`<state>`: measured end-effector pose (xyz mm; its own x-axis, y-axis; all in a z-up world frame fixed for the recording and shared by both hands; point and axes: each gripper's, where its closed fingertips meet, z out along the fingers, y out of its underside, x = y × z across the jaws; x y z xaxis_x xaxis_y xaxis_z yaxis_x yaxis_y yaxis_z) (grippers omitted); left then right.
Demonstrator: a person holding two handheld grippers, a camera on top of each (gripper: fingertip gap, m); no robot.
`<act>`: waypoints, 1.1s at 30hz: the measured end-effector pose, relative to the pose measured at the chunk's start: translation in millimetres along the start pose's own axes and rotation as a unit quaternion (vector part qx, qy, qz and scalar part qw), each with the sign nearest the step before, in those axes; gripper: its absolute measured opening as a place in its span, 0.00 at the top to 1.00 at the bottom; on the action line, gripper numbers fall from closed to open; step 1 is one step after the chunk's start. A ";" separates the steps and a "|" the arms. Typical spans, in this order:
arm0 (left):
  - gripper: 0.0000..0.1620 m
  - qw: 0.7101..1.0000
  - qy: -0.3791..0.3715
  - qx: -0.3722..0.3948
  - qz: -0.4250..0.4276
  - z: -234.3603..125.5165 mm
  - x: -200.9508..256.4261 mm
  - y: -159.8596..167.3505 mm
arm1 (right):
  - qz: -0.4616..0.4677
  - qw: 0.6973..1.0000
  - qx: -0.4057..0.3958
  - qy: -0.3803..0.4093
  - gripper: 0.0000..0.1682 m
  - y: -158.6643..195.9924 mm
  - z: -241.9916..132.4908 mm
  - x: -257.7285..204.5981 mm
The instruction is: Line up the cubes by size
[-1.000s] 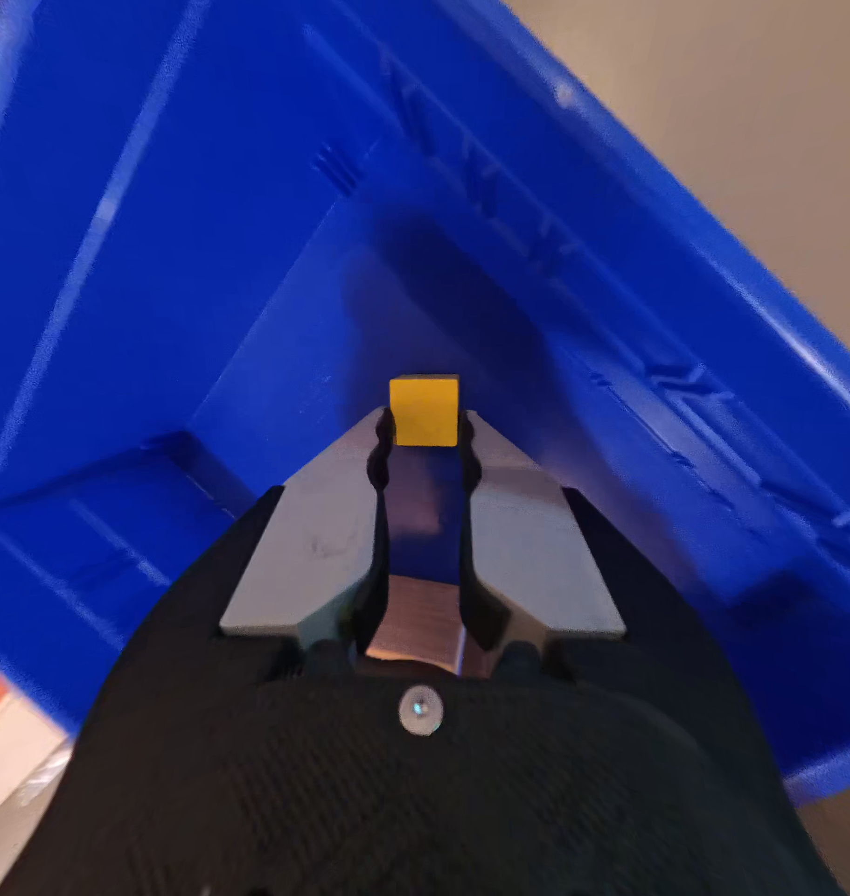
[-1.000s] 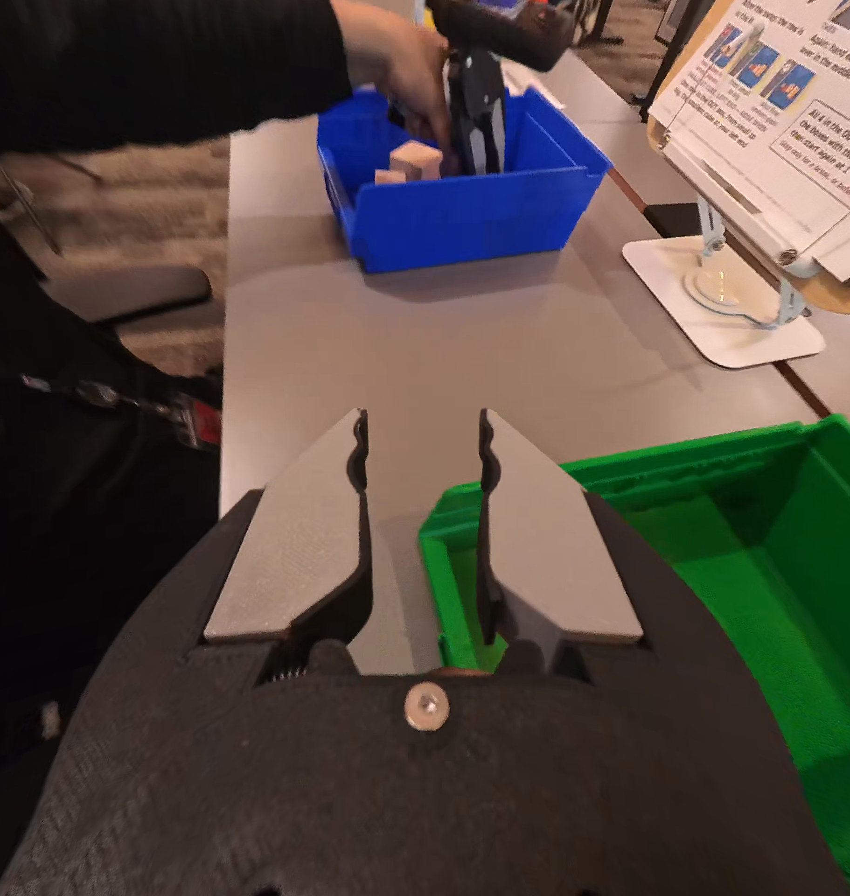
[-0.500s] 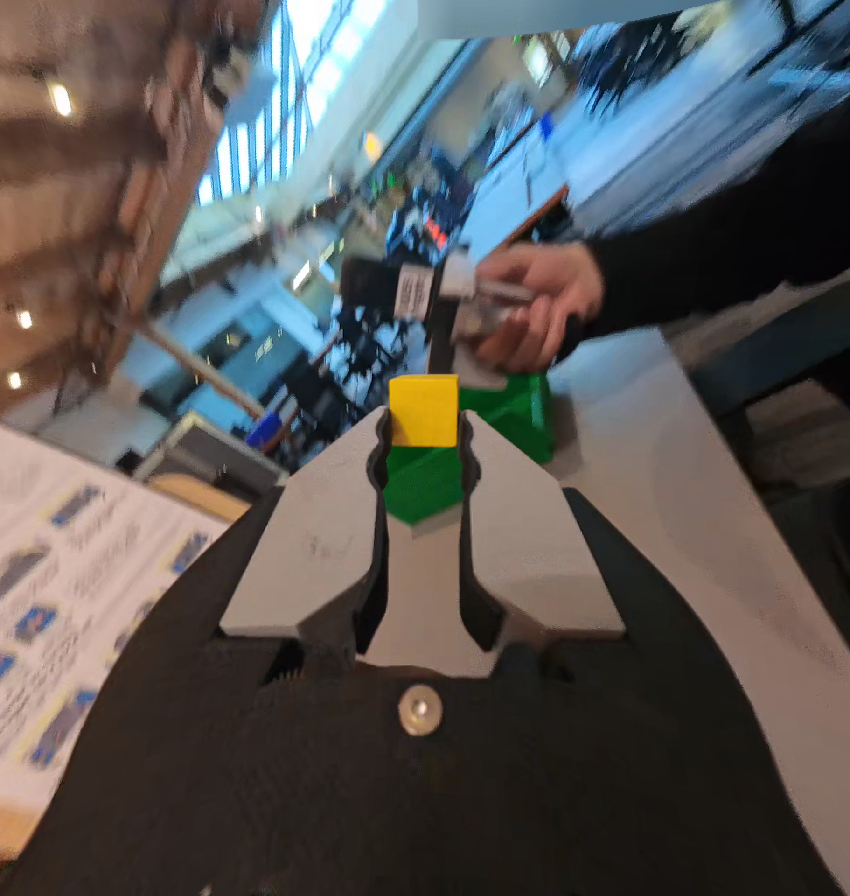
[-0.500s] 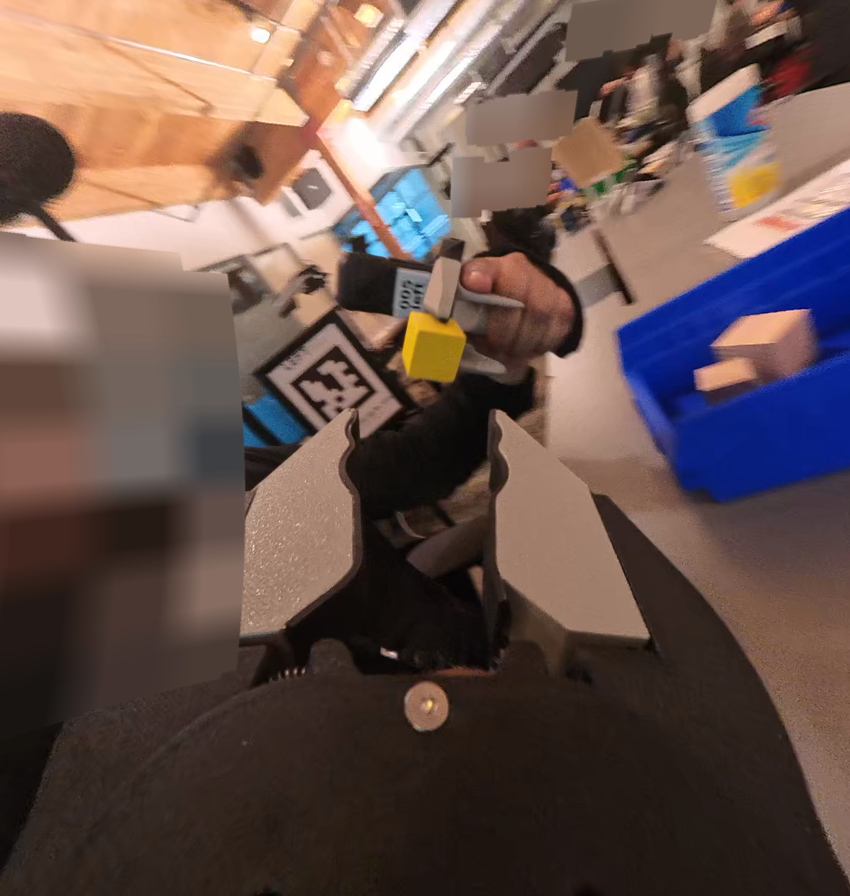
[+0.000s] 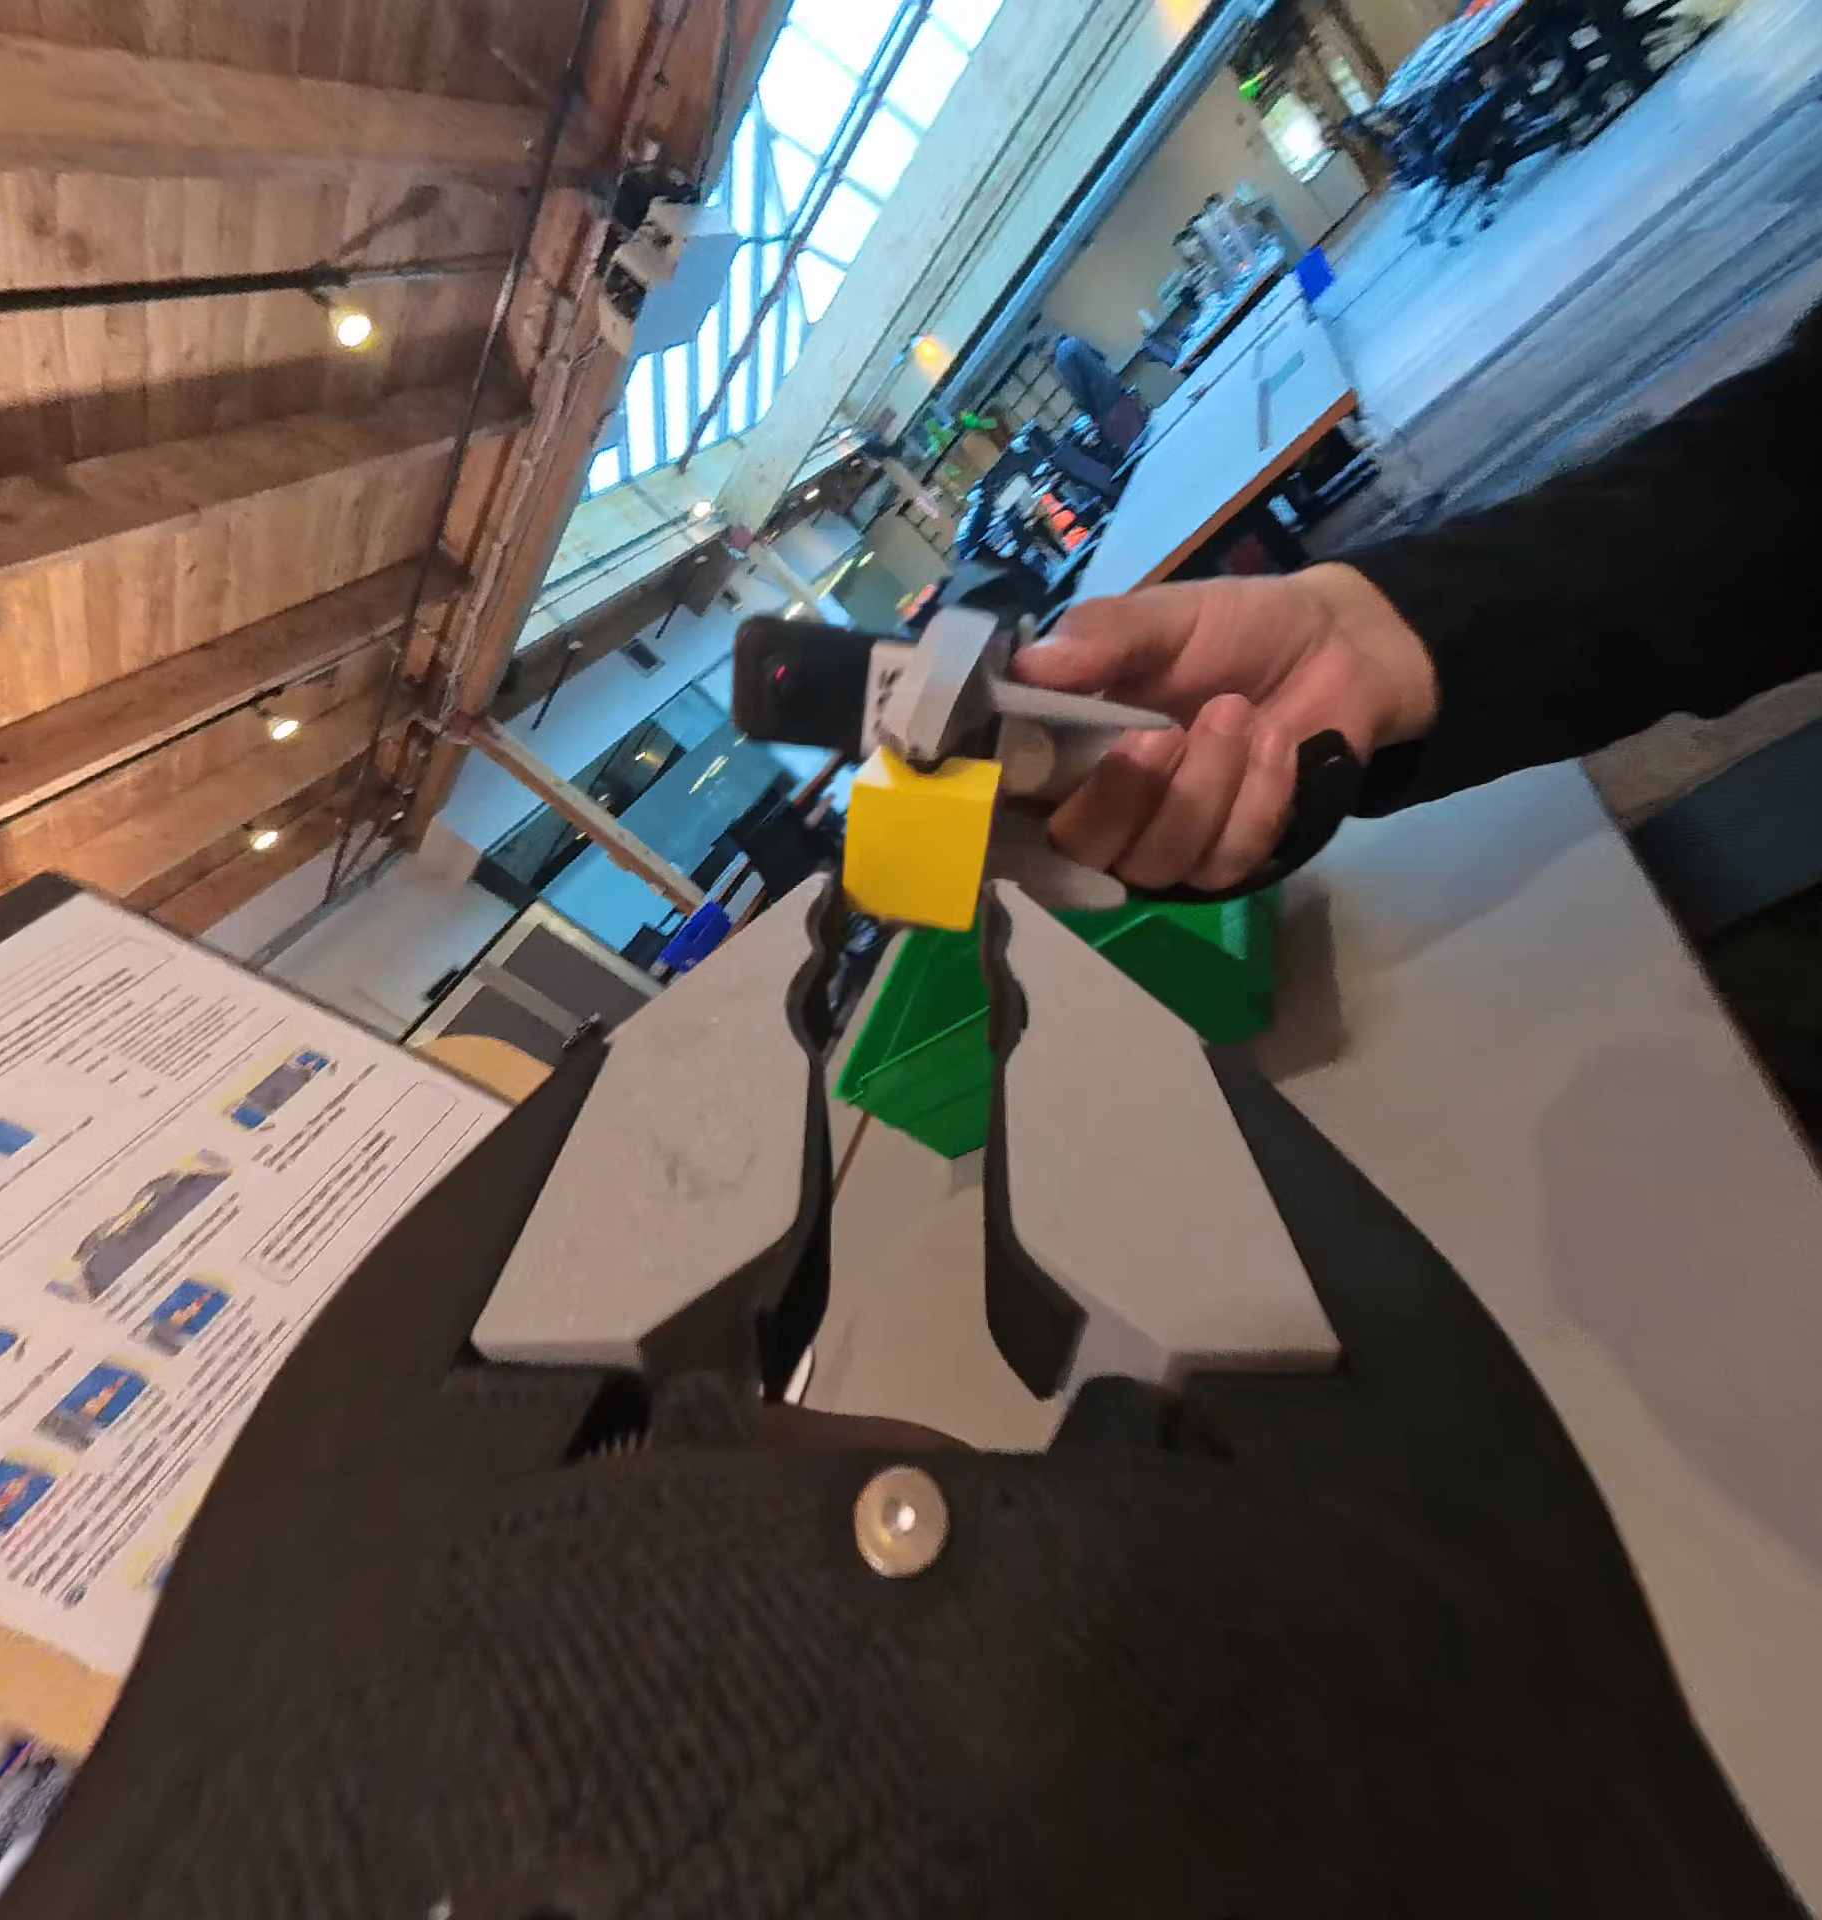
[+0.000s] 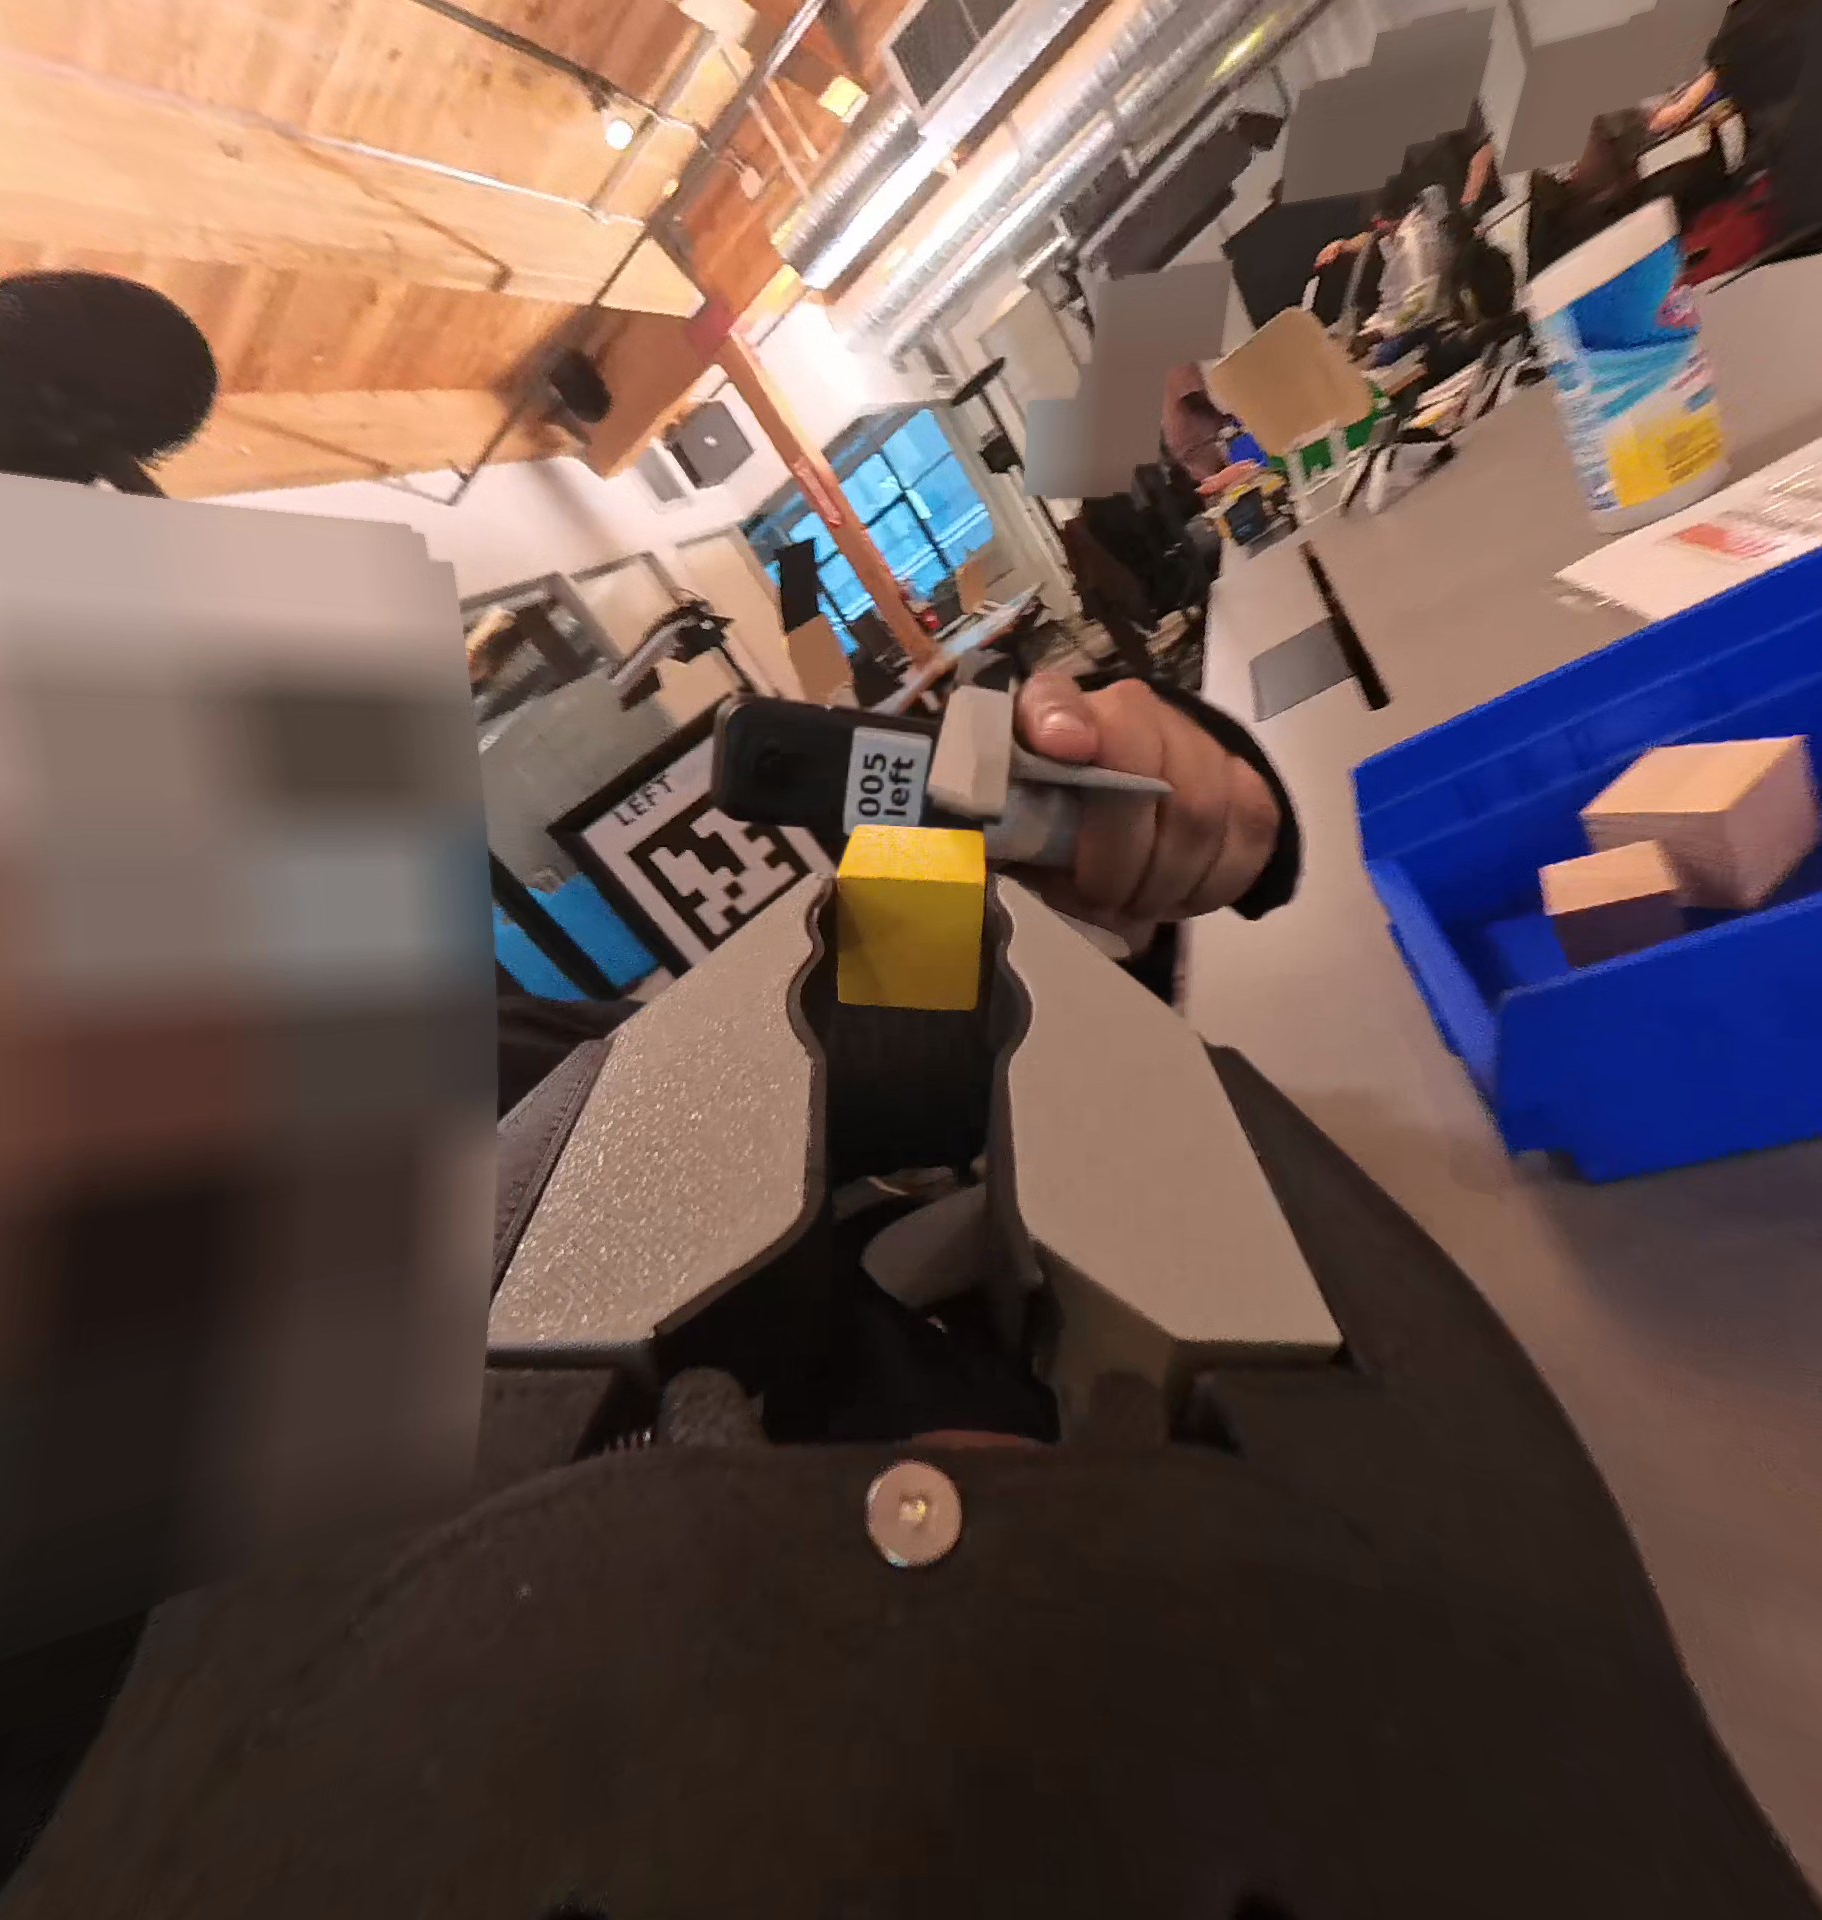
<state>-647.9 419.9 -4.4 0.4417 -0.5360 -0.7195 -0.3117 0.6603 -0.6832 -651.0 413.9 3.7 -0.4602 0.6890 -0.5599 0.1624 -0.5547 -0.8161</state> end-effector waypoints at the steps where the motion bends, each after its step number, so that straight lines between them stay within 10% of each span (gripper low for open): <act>1: 0.86 1.000 -0.019 -0.011 -0.008 -1.2 -4.4 4.5 | -0.013 1.000 -0.002 0.015 0.85 -4.3 -10.8 0.1; 4: 0.92 0.993 -0.044 -0.084 -0.071 -13.4 -9.7 31.9 | -0.101 0.982 -0.049 0.149 0.85 -13.1 -63.8 20.0; 8: 1.00 0.956 -0.062 -0.228 -0.176 -48.4 3.2 90.6 | -0.209 0.849 -0.214 0.435 0.85 -9.7 -194.3 81.0; 13: 1.00 0.931 -0.065 -0.268 -0.238 -78.0 32.7 119.4 | -0.198 0.733 -0.402 0.511 0.85 34.0 -301.0 126.9; 33: 0.97 0.914 -0.056 -0.299 -0.270 -92.7 63.6 139.7 | -0.166 0.696 -0.572 0.401 0.75 105.6 -326.2 210.5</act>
<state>-741.3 429.3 -157.2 0.7394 -0.6198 -0.2631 -0.4124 -0.1080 -0.9046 -445.9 652.6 -247.2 -0.0766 0.9839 0.1612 0.9635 0.1147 -0.2419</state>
